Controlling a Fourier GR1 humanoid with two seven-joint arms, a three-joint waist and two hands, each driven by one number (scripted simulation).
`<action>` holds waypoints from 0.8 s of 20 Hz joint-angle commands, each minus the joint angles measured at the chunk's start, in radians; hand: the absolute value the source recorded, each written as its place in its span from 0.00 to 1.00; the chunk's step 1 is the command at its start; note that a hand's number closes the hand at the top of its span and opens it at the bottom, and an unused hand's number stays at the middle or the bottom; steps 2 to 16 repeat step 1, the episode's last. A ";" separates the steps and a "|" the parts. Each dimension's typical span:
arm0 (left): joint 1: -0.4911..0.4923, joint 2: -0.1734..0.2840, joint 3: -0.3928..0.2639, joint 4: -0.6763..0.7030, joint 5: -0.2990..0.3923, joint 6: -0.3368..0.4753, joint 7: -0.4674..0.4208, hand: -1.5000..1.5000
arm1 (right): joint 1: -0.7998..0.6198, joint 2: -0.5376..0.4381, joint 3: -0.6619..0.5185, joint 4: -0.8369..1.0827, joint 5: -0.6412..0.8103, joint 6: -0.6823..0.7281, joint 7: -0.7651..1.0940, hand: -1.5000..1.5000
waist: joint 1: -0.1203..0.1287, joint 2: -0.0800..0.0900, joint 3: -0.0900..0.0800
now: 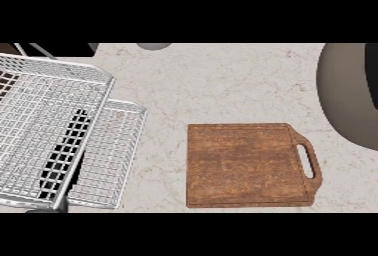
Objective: Pick the tomato from the cutting board and place it in the pot
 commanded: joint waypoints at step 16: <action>-0.008 -0.134 -0.043 -0.074 0.042 0.057 0.058 0.50 | 0.041 0.039 -0.026 -0.026 -0.054 -0.029 -0.066 0.00 | 0.000 -0.004 0.016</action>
